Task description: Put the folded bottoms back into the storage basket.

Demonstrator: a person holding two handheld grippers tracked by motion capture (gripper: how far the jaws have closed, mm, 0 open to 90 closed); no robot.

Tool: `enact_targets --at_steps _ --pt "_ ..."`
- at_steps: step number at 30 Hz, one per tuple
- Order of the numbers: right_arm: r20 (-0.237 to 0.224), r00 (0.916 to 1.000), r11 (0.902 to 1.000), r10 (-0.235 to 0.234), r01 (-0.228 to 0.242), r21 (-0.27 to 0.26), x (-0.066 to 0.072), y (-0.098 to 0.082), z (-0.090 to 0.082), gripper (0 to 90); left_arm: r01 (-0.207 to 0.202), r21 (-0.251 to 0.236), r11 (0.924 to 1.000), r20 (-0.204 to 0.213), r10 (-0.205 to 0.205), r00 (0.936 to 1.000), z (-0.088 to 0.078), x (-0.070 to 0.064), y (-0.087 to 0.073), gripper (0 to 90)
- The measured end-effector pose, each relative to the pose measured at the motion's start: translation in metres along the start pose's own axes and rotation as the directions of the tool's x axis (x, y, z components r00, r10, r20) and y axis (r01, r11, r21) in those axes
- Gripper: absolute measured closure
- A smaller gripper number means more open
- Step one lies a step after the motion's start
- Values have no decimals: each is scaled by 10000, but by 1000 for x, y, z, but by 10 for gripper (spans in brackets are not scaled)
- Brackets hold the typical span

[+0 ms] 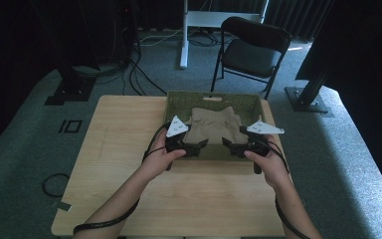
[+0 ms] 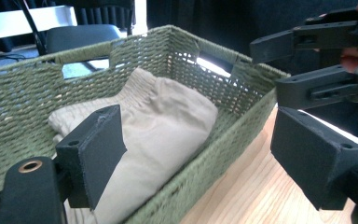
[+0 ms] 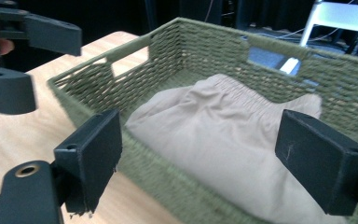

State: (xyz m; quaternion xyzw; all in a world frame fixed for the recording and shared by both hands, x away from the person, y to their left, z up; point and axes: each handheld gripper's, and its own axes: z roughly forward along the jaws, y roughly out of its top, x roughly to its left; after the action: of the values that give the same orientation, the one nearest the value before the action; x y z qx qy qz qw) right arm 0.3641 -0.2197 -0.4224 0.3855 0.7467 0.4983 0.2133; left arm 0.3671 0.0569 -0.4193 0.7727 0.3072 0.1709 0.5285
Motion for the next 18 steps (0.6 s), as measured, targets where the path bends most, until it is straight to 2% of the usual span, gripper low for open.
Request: enact_targets --at_steps 5,8,10,13,16,18 --pt "-126 9999 10000 -3 2 -24 7 -13 -7 143 9 55 10000 59 -9 10000 -5 -4 -12 182" --pt "-35 10000 9999 63 -63 -104 9 -20 -10 144 25 200 9998 55 -26 10000 -9 -10 -19 182" --pt "-9 10000 10000 51 -51 -47 10 -25 -12 144 -121 252 9996 42 120 9999 -12 -15 -24 182" --pt "103 9999 10000 -14 14 -19 11 -31 -15 144 -44 260 9997 266 37 9996 -16 -21 -29 182" --pt "65 10000 10000 27 -27 58 12 -38 -16 144 -223 328 9992 318 213 9993 -19 -25 -34 182" --pt "54 10000 9999 49 -49 125 12 -44 -17 144 -178 348 9992 387 164 9991 -21 -27 -40 182"
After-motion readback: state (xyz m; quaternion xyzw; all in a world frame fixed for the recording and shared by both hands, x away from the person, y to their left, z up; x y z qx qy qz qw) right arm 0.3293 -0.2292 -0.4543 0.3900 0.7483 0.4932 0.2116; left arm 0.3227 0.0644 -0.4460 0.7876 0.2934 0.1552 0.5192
